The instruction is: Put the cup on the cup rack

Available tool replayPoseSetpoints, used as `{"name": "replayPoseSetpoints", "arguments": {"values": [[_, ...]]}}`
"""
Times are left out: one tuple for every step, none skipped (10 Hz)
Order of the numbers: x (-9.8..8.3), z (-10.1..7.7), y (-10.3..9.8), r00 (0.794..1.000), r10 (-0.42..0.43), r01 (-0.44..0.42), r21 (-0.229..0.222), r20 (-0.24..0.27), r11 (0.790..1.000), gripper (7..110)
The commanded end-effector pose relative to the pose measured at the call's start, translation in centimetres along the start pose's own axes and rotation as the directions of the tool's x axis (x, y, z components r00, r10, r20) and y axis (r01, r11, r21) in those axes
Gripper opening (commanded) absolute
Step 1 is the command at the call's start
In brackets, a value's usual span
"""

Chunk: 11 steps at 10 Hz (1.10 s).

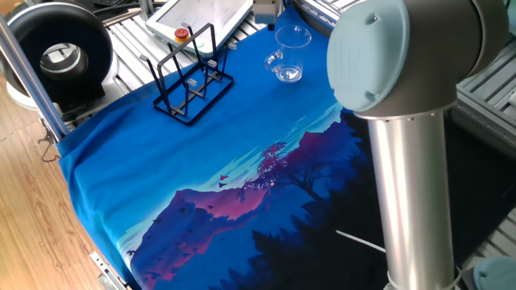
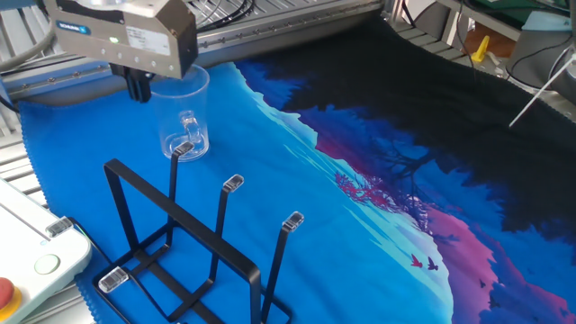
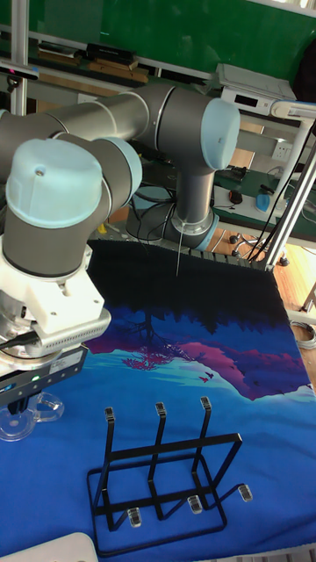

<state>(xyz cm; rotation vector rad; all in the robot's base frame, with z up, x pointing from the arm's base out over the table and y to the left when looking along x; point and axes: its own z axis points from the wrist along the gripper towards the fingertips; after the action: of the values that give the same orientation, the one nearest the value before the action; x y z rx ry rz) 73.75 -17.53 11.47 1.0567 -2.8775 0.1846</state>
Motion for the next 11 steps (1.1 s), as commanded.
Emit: {"name": "replayPoseSetpoints", "arguments": {"values": [[0.3,-0.2,-1.4,0.999,0.052,-0.052,0.049,-0.005,0.997,7],[-0.1,-0.2,-2.0,0.998,0.054,-0.054,0.073,0.013,0.996,7],[-1.3,-0.2,-1.2,0.998,0.039,-0.041,0.039,0.056,0.998,7],[-3.1,0.2,-0.2,0.996,0.002,-0.003,0.003,0.090,1.000,7],[-3.8,0.6,0.8,0.996,-0.042,0.043,-0.018,0.078,0.999,7],[-3.1,1.1,1.5,0.994,-0.110,0.110,-0.021,0.018,0.994,7],[-3.7,2.2,2.1,0.993,-0.120,0.120,-0.006,0.015,0.993,7],[-4.6,2.9,2.6,0.993,-0.116,0.116,0.002,0.025,0.993,7],[-5.2,3.3,2.9,0.993,-0.116,0.116,0.003,0.028,0.993,7],[-5.6,3.5,3.2,0.993,-0.116,0.116,0.001,0.033,0.993,7],[-6.0,3.7,3.8,0.993,-0.111,0.112,-0.007,0.046,0.994,7]]}}
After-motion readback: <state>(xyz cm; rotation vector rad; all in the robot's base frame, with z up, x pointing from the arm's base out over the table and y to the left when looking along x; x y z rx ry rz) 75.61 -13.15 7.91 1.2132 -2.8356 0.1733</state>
